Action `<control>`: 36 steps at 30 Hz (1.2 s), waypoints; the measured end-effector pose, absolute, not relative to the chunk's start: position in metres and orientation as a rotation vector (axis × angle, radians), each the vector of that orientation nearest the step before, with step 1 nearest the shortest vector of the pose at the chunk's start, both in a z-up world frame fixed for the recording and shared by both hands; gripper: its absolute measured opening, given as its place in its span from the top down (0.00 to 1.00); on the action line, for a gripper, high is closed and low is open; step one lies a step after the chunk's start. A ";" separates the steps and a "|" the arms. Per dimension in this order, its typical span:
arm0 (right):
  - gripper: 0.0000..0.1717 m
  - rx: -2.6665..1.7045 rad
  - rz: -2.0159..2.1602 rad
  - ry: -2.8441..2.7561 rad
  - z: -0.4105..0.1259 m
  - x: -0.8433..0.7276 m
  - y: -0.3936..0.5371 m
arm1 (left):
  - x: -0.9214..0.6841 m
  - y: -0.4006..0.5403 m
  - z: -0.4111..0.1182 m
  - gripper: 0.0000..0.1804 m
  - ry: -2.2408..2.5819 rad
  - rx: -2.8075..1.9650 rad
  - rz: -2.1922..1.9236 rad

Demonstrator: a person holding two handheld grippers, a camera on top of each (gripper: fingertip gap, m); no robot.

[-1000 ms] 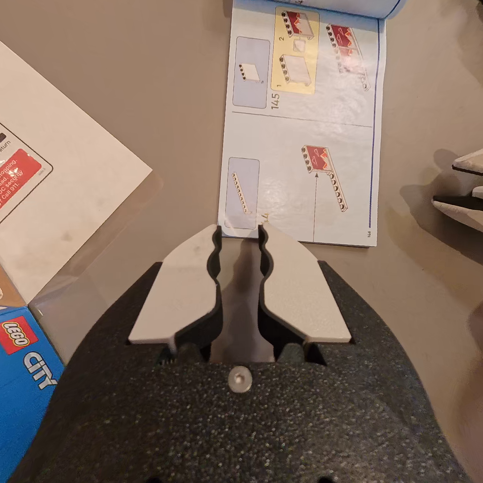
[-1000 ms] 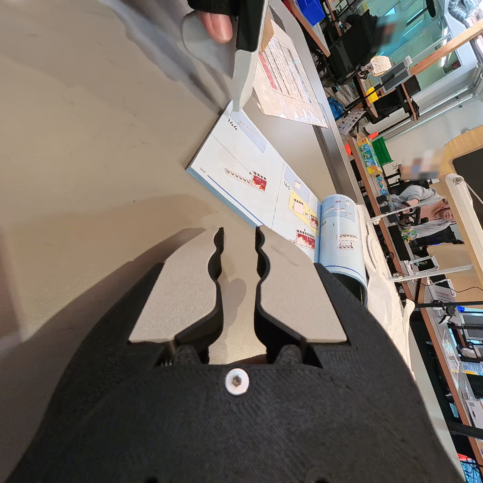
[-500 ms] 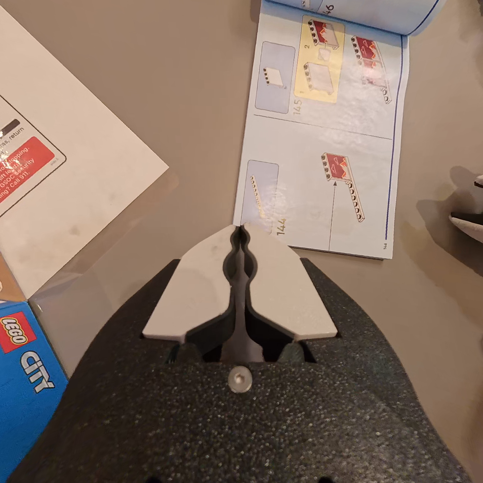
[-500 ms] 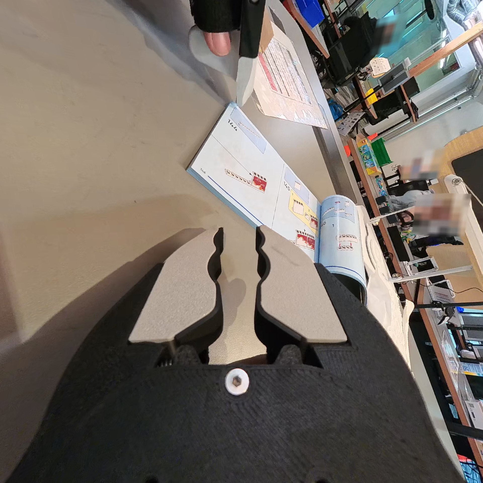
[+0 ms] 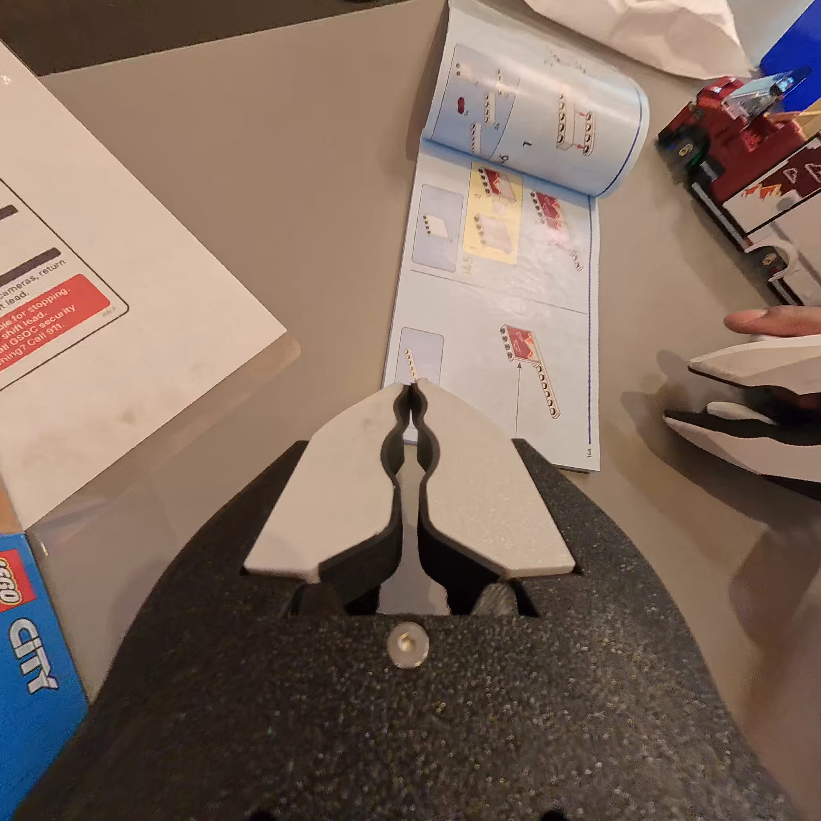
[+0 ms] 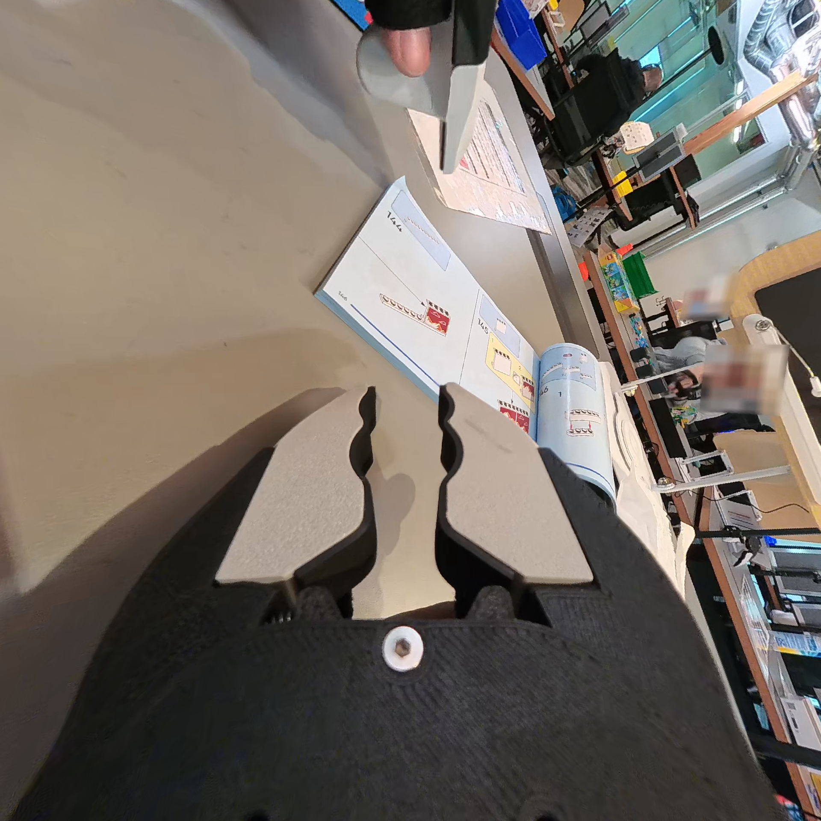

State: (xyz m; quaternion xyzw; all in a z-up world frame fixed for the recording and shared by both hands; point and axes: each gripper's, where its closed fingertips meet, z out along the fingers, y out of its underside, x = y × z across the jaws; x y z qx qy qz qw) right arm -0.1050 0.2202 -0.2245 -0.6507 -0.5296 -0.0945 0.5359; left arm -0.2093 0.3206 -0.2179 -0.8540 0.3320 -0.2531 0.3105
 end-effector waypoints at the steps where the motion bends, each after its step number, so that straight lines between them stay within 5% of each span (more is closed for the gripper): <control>1: 0.84 -1.548 -0.220 -1.262 -0.224 -0.105 0.220 | -0.211 0.322 -0.219 1.00 0.874 -2.263 -0.647; 5: 0.83 -1.545 -0.213 -1.262 -0.224 -0.106 0.220 | -0.222 0.322 -0.231 1.00 0.900 -2.326 -0.560; 10: 0.83 -1.539 -0.219 -1.264 -0.224 -0.106 0.219 | -0.227 0.317 -0.237 0.85 0.963 -2.359 -0.483; 36: 0.84 -1.525 -0.235 -1.270 -0.224 -0.106 0.219 | -0.219 0.315 -0.239 1.00 1.021 -2.331 -0.471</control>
